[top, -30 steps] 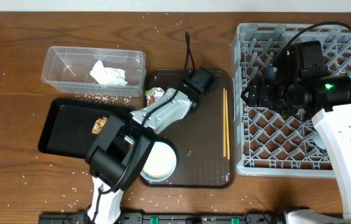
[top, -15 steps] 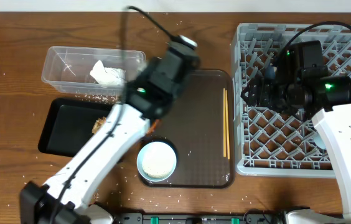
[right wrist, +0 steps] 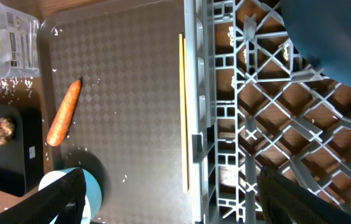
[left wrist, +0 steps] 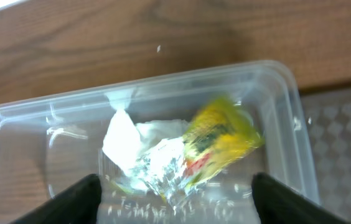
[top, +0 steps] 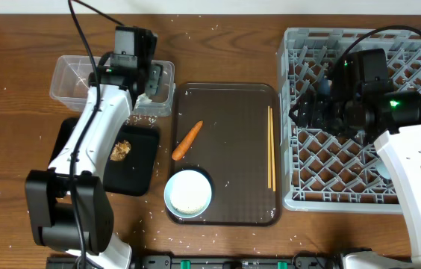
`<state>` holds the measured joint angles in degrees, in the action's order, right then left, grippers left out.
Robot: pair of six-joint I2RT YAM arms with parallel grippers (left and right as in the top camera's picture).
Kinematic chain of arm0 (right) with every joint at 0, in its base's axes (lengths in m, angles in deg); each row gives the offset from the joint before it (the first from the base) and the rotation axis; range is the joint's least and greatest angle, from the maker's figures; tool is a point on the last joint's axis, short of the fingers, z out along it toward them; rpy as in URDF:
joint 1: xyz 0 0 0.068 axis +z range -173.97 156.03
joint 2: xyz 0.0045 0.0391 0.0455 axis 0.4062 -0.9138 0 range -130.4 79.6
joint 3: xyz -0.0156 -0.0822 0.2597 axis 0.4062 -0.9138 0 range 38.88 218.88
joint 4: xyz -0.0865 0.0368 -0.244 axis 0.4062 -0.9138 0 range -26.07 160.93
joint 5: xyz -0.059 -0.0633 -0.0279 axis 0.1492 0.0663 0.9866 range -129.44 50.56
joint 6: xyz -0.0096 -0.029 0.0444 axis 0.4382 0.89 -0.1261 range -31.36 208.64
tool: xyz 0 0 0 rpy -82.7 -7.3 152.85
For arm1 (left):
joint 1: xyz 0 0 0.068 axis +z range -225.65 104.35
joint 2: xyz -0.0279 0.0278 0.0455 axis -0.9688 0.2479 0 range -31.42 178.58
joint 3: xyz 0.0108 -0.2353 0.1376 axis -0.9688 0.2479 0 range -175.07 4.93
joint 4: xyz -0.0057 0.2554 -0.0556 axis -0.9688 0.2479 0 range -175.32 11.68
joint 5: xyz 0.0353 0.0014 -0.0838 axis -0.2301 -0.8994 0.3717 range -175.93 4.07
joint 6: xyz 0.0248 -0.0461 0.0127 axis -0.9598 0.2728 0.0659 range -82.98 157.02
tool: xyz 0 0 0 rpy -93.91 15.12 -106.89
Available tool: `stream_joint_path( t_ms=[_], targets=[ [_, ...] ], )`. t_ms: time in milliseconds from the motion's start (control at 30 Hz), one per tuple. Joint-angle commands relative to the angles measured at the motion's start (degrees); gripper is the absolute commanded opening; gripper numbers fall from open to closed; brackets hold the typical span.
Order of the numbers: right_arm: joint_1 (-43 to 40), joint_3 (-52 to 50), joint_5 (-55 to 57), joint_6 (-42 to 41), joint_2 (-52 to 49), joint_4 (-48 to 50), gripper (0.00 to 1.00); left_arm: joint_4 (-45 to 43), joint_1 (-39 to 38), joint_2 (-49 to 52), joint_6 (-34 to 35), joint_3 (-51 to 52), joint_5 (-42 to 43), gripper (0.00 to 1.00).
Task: Sort waste into correct bins and load items into the dishwasher rack
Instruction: 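Drop the snack wrapper into the clear plastic bin, then grasp the carrot on the brown tray with the left gripper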
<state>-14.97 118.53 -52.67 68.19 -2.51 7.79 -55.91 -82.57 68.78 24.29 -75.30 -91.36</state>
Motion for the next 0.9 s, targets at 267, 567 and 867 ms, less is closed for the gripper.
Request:
stream_joint_path(
  t_ms=[267, 567, 867],
  targets=[
    [0.85, 0.13, 0.96, -0.55, -0.42, 0.57, 0.82, 17.33, -8.63, -15.10, 0.70, -0.31, 8.92, 0.81],
    [0.83, 0.13, 1.03, -0.52, -0.42, 0.76, 0.83, 27.89, -21.42, -11.13, 3.65, 5.09, 9.86, 0.70],
    [0.83, 0.13, 1.01, -0.52, -0.42, 0.33, 0.83, 19.06, -22.62, -0.39, 2.54, 11.93, 6.29, 0.70]
  ],
)
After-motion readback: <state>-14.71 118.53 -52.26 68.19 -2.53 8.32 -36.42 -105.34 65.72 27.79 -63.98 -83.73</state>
